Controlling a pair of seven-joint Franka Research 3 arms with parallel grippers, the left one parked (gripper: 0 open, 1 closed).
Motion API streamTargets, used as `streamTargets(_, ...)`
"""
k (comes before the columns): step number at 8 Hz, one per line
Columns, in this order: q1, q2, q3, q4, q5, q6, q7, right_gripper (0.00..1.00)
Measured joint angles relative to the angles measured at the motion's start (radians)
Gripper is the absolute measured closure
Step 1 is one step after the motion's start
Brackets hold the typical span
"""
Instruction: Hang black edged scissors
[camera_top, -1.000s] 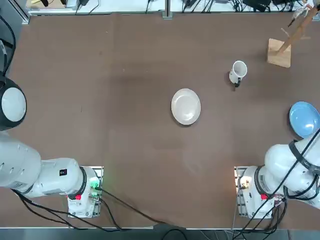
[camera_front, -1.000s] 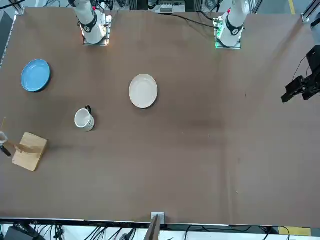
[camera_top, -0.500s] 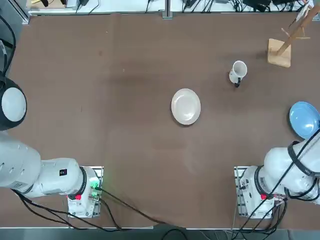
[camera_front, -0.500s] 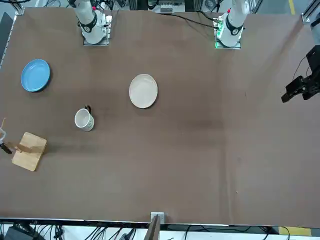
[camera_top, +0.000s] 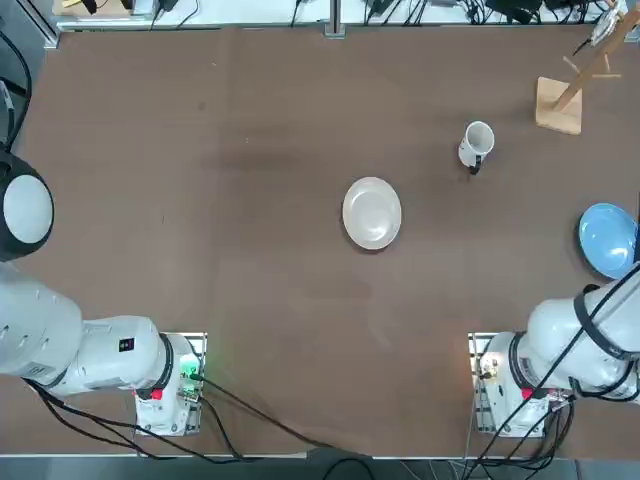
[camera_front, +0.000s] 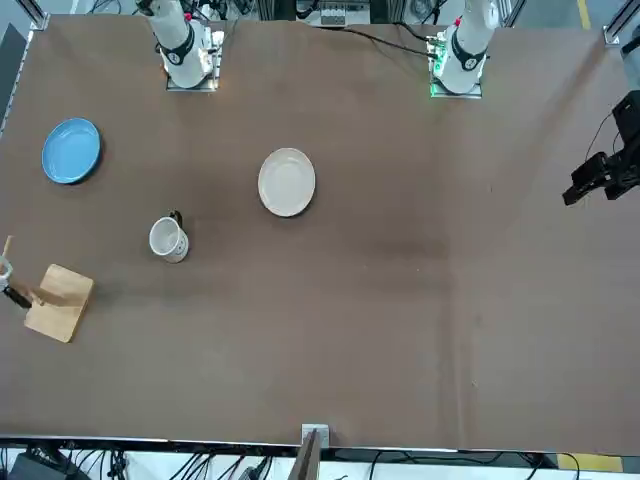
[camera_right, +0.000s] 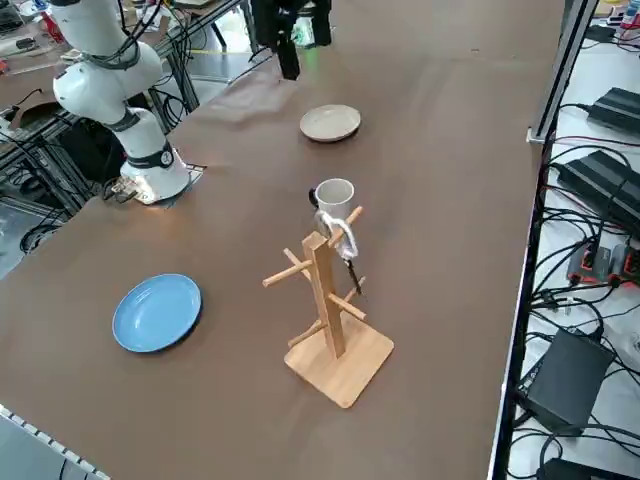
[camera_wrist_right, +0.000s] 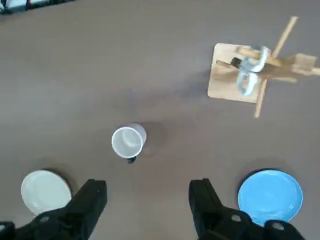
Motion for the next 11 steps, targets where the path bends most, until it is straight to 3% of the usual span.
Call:
streamTargets(3,0.088,-0.049,0.002,-0.095,-0.082,-0.001,0.0,0.0)
streamTargets(7,0.15,-0.156,0.0,-0.255,-0.092,0.054,0.0,0.0)
streamTargets(8,0.197,-0.206,-0.019,-0.341,-0.095,0.096,0.003,0.0)
streamTargets(10,0.307,-0.308,-0.099,-0.5,-0.095,0.147,0.007,0.0)
streamTargets(11,0.331,-0.345,-0.117,-0.548,-0.087,0.158,0.007,0.0)
